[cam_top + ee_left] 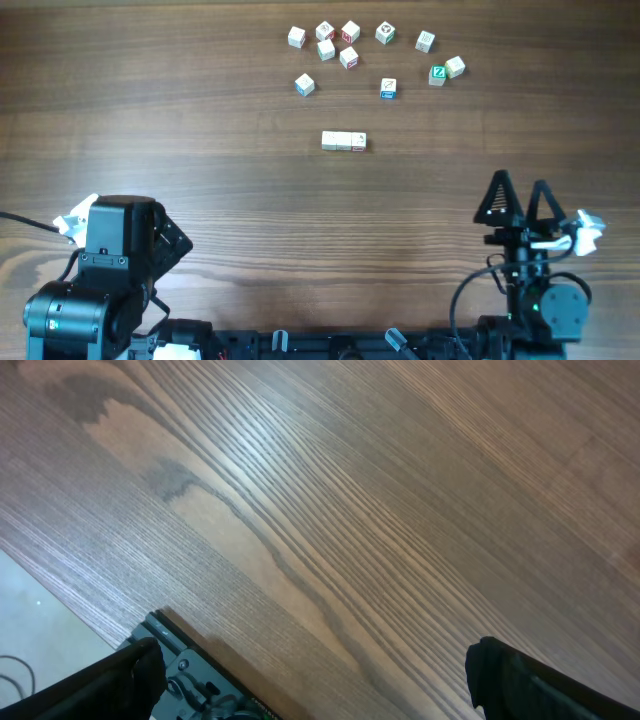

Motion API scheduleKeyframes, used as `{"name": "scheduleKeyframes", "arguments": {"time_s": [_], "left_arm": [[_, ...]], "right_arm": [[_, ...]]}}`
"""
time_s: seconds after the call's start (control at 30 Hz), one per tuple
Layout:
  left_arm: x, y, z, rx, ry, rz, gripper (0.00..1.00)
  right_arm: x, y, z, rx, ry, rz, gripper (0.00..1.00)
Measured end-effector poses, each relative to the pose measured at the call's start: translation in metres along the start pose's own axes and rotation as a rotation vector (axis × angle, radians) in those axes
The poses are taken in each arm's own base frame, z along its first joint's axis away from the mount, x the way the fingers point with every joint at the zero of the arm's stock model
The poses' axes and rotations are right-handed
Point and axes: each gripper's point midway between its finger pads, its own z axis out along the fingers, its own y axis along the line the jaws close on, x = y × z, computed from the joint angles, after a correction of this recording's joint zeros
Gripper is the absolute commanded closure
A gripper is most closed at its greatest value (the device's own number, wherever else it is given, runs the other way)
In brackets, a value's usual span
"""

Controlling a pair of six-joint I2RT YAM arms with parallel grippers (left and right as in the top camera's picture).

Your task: Form a horizontal line

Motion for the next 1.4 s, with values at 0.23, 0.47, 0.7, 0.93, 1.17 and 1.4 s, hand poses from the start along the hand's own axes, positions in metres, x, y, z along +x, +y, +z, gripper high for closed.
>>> {"name": "scheduleKeyframes", "arguments": {"time_s": [0.23, 0.47, 0.7, 0.93, 1.17, 1.4], "left_arm": [[0.0, 0.0, 0.0, 0.0, 0.0, 0.0, 0.0], [0.0, 0.0, 0.0, 0.0, 0.0, 0.0, 0.0], [0.0, 0.0, 0.0, 0.0, 0.0, 0.0, 0.0], [0.0, 0.0, 0.0, 0.0, 0.0, 0.0, 0.0], [0.0, 0.0, 0.0, 0.0, 0.0, 0.0, 0.0], [0.0, 0.0, 0.0, 0.0, 0.0, 0.0, 0.0]], "right_arm": [[0.03, -0.017, 0.006, -0.007, 0.016, 0.0, 0.0], [0.055, -0.034, 0.005, 0.049, 0.105, -0.058, 0.0], [0.058, -0.032, 0.005, 0.025, 0.124, -0.225, 0.0], [0.059, -0.031, 0.005, 0.012, 0.13, -0.309, 0.0], [0.059, -0.031, 0.005, 0.011, 0.13, -0.312, 0.0], [0.059, -0.031, 0.005, 0.011, 0.13, -0.312, 0.0]]}}
